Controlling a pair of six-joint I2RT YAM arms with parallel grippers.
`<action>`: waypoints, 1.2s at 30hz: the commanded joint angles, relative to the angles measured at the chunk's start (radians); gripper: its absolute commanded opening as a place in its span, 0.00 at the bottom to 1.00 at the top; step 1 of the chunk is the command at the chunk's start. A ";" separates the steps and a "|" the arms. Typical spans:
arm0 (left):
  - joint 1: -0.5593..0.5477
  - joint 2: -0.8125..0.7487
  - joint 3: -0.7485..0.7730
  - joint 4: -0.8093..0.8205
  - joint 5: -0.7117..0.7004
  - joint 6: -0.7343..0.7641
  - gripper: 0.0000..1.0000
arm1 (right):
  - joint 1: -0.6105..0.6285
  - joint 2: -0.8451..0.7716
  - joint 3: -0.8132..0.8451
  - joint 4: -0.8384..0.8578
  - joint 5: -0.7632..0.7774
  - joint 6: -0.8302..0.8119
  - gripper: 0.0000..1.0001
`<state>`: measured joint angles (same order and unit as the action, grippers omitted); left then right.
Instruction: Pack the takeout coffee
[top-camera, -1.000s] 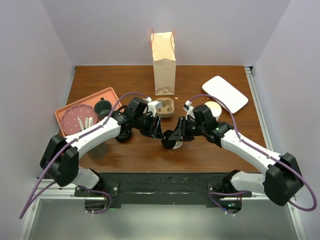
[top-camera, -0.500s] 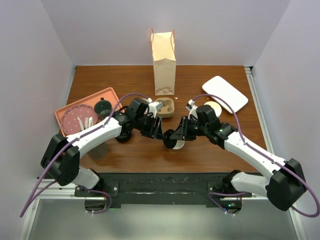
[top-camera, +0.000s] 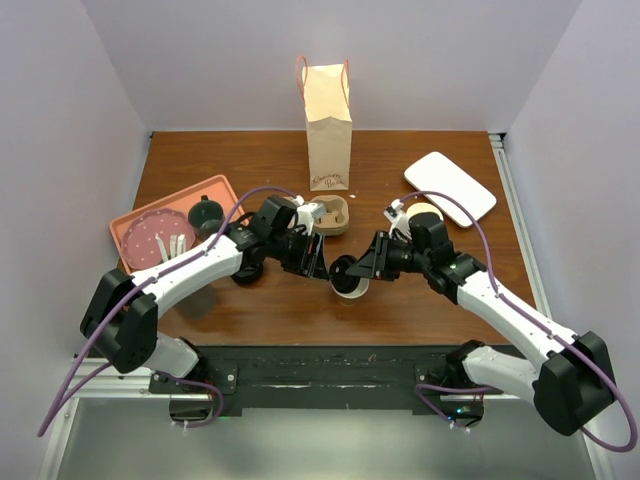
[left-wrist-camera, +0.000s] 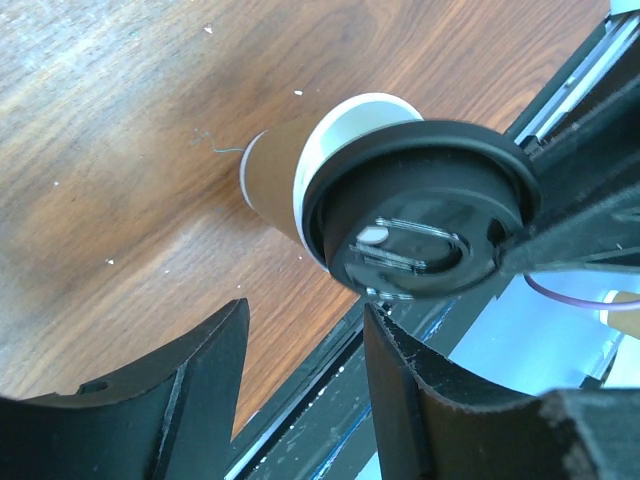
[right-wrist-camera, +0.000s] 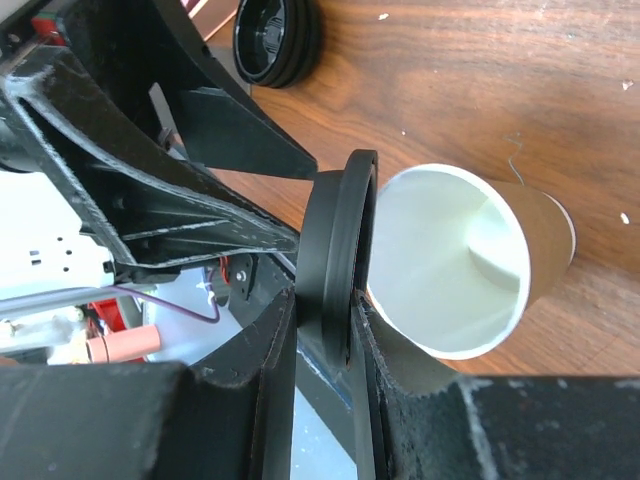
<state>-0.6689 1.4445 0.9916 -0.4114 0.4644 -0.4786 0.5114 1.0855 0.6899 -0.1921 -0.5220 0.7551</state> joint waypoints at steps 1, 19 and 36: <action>-0.004 0.014 0.054 0.026 0.034 -0.008 0.54 | -0.023 -0.021 -0.033 0.040 -0.046 0.012 0.21; -0.005 0.047 0.088 0.005 0.019 0.005 0.54 | -0.050 -0.016 0.013 -0.127 0.017 -0.089 0.44; -0.008 0.042 0.078 0.014 0.020 -0.002 0.54 | -0.051 0.024 0.140 -0.328 0.132 -0.183 0.46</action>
<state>-0.6693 1.4906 1.0416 -0.4129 0.4725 -0.4789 0.4644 1.0885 0.7746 -0.4610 -0.4320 0.6060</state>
